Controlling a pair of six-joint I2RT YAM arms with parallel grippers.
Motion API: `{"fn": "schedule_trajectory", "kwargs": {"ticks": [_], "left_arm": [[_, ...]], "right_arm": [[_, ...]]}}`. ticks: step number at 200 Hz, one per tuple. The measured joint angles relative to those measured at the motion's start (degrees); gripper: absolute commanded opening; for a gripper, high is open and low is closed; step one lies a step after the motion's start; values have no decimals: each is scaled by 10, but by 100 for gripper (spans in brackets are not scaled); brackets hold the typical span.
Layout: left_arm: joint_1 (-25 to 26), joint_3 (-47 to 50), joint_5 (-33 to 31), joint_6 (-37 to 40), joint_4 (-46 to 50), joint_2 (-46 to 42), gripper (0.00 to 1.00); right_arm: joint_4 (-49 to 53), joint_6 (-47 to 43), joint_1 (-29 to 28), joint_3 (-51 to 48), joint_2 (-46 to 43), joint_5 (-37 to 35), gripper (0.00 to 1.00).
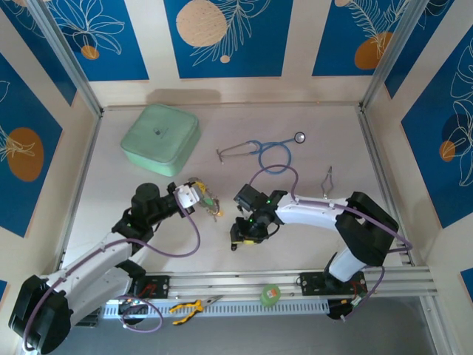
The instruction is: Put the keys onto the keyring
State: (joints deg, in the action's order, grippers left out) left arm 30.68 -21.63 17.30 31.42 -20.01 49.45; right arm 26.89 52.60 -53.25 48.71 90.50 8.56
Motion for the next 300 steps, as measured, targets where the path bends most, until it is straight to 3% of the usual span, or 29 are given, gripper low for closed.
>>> {"fn": "schedule_trajectory", "kwargs": {"ticks": [43, 79, 156, 214, 252, 275, 300], "left_arm": [[0, 0, 0, 2, 9, -7, 0], [0, 0, 0, 4, 12, -7, 0], [0, 0, 0, 6, 16, -7, 0], [0, 0, 0, 6, 21, -10, 0], [0, 0, 0, 6, 21, -10, 0], [0, 0, 0, 6, 21, -10, 0], [1, 0, 0, 6, 21, -10, 0]], "right_arm": [[-26, 2, 0, 0, 28, 19, 40], [-32, 2, 1, 2, 46, 25, 33], [-49, -4, 8, 13, 59, 39, 0], [-23, -13, 29, 5, 23, 24, 0], [27, -49, 81, -12, -36, 6, 0], [47, -73, 120, -29, -47, 4, 8], [66, -94, 146, -40, -47, -1, 23]]}}
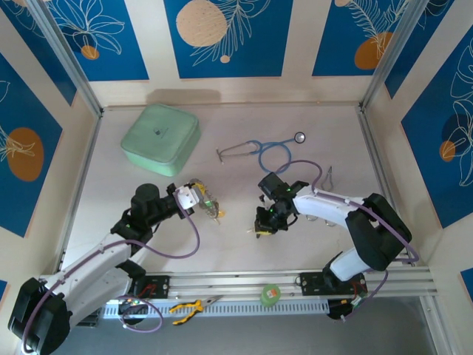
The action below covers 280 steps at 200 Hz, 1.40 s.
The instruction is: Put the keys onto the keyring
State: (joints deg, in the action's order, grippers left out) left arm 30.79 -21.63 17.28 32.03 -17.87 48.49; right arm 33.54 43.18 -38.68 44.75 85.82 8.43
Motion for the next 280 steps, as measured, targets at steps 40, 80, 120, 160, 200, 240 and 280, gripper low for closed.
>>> {"fn": "schedule_trajectory", "kwargs": {"ticks": [40, 80, 120, 160, 200, 240, 280], "left_arm": [[0, 0, 0, 0, 0, 3, 0], [1, 0, 0, 0, 0, 9, 0], [1, 0, 0, 0, 0, 9, 0], [1, 0, 5, 1, 4, 9, 0], [1, 0, 9, 9, 4, 9, 0], [1, 0, 12, 11, 6, 9, 0], [1, 0, 13, 11, 10, 9, 0]], "right_arm": [[30, -28, 10, -2, -2, -20, 38], [62, -43, 13, 4, -29, -62, 42], [71, -60, -2, 48, 3, -103, 43], [87, -68, -50, 106, 54, -160, 46], [106, -67, -79, 130, 95, -198, 43], [110, -67, -93, 150, 126, -214, 35], [128, -63, -104, 153, 139, -237, 26]]}}
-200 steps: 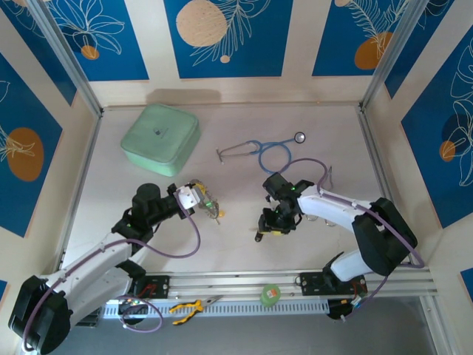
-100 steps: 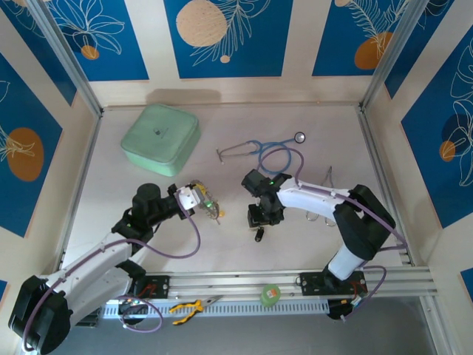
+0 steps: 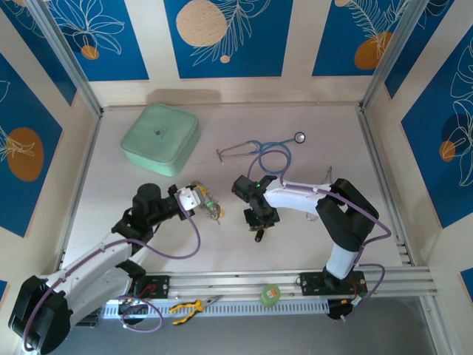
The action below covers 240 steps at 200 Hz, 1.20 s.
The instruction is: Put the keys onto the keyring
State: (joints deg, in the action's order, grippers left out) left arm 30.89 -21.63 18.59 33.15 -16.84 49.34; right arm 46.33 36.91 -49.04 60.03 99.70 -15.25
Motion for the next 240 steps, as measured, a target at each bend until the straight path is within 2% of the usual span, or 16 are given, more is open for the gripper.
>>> {"fn": "schedule_trajectory", "kwargs": {"ticks": [20, 93, 160, 210, 240], "left_arm": [[0, 0, 0, 2, 0, 0, 0], [0, 0, 0, 2, 2, 0, 0], [0, 0, 0, 3, 5, 0, 0], [0, 0, 0, 3, 14, 0, 0], [0, 0, 3, -14, 15, -2, 0]], "right_arm": [[9, 1, -4, 0, 0, -10, 22], [27, 2, -11, 4, 0, -28, 17], [35, 1, -14, 10, 0, -37, 0], [29, -18, -16, 9, -9, -41, 0], [-32, -64, -16, -30, -93, -26, 0]]}}
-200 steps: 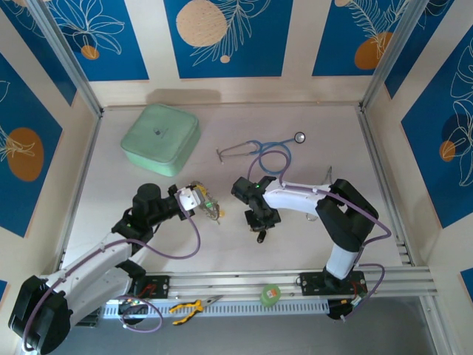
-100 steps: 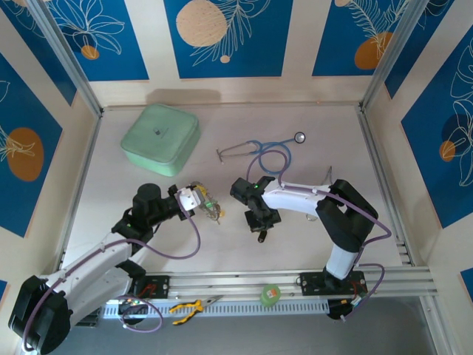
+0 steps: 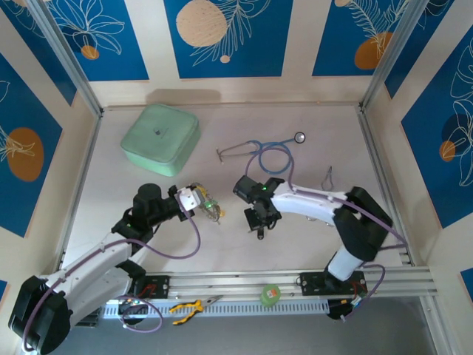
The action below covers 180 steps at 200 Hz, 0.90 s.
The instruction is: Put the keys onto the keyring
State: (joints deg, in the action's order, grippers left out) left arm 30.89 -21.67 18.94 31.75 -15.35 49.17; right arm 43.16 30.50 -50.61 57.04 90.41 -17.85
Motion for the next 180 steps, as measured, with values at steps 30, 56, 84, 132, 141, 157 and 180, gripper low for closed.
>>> {"fn": "schedule_trajectory", "kwargs": {"ticks": [30, 56, 84, 132, 141, 157, 180], "left_arm": [[0, 1, 13, -50, -6, -9, 0], [1, 5, 38, -110, -31, -8, 0], [4, 14, 62, -155, -53, 1, 0], [5, 15, 101, -194, -69, 32, 0], [6, 15, 108, -199, -73, 38, 0], [9, 15, 118, -208, -80, 47, 0], [12, 15, 126, -212, -84, 50, 0]], "right_arm": [[-84, -55, 10, -34, -107, 38, 0], [-175, -113, 27, -83, -207, 96, 0], [-246, -167, 65, -111, -260, 182, 0], [-314, -237, 87, -112, -260, 295, 0], [-326, -246, 87, -112, -257, 315, 0], [-338, -254, 87, -110, -244, 345, 0], [-346, -257, 86, -100, -212, 372, 0]]}}
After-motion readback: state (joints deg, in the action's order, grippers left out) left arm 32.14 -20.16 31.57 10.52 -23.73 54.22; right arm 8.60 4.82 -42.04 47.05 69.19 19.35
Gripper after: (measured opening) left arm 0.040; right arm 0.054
